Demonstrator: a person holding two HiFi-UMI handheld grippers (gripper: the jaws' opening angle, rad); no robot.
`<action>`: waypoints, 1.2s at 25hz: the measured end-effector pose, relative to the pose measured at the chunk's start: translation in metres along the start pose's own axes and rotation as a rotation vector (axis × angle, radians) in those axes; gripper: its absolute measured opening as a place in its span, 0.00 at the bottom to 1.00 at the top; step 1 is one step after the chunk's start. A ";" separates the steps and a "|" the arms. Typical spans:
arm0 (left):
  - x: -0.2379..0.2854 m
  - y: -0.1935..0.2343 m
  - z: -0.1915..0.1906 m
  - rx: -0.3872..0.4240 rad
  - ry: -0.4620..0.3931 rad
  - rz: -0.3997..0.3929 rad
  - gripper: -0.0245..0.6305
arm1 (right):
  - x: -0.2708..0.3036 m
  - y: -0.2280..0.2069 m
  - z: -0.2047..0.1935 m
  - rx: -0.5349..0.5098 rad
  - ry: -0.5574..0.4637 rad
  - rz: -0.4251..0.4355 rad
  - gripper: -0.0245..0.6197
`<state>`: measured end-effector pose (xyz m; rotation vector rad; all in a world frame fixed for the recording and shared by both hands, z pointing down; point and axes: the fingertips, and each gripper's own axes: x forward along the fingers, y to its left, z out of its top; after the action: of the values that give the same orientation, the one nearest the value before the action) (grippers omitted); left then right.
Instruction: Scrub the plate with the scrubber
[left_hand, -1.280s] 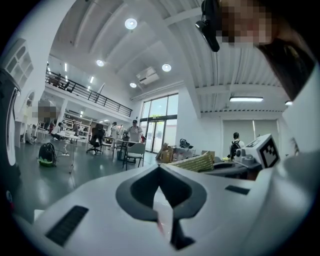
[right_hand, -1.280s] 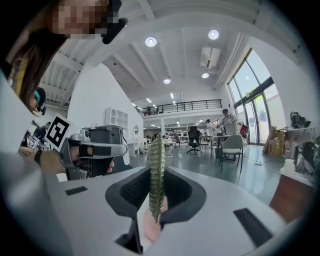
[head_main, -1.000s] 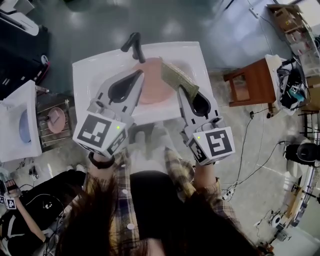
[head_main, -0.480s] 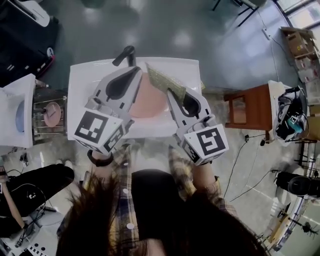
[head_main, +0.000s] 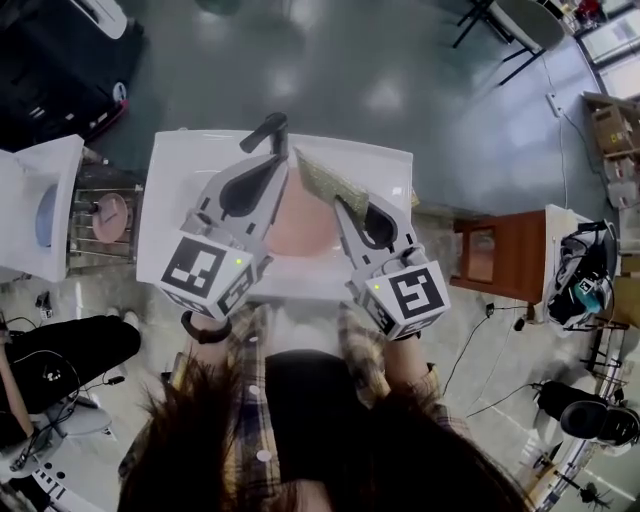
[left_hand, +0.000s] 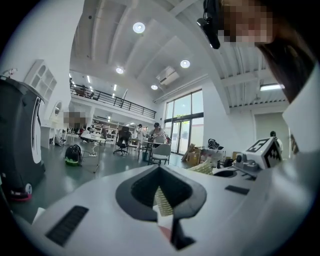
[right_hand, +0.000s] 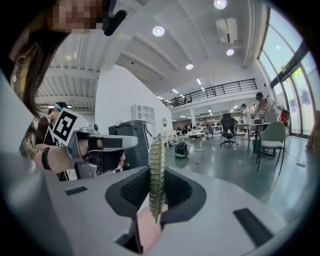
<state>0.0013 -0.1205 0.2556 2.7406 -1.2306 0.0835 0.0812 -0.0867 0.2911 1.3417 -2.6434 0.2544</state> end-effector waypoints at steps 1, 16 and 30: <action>0.001 0.002 -0.002 -0.006 0.004 0.002 0.06 | 0.002 -0.001 -0.002 0.005 0.006 -0.001 0.15; -0.001 0.037 -0.103 -0.058 0.205 0.038 0.06 | 0.038 -0.027 -0.084 0.128 0.160 -0.031 0.15; 0.010 0.068 -0.229 -0.109 0.439 0.023 0.07 | 0.062 -0.037 -0.180 0.261 0.336 -0.028 0.15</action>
<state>-0.0416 -0.1394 0.4905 2.4321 -1.1024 0.5680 0.0880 -0.1161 0.4831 1.2717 -2.3682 0.7719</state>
